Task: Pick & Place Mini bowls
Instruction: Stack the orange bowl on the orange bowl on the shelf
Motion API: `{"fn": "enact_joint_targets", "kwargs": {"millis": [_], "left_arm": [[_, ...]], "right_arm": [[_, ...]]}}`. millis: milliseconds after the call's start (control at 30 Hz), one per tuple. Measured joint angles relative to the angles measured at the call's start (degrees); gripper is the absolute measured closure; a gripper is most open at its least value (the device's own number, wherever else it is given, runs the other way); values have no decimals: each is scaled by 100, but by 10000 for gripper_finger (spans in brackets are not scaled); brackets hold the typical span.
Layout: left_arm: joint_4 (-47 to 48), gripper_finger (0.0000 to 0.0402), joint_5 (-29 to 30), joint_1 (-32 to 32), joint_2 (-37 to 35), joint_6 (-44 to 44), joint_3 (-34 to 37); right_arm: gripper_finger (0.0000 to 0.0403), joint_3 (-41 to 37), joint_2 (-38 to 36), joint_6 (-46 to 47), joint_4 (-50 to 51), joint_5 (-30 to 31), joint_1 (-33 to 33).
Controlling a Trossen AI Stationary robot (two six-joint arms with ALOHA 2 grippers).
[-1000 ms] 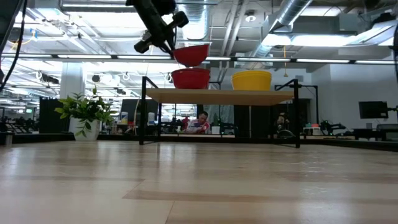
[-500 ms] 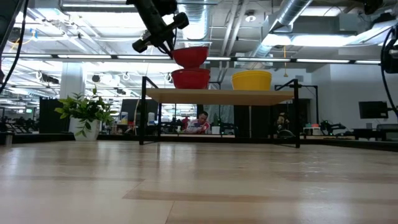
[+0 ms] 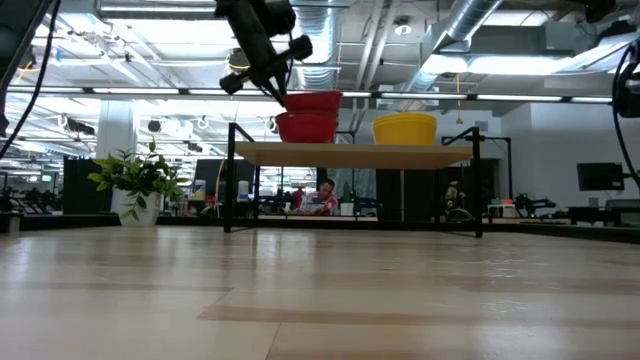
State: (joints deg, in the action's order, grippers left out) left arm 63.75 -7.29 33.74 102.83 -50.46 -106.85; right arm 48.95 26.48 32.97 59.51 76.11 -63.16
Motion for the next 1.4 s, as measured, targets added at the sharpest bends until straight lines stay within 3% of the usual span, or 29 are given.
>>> {"fn": "enact_joint_targets", "kwargs": {"millis": [1400], "left_arm": [[288,395,131,90,78,-155,-2]], "right_arm": [[285,0,0,2,-2,-135,1]]}}
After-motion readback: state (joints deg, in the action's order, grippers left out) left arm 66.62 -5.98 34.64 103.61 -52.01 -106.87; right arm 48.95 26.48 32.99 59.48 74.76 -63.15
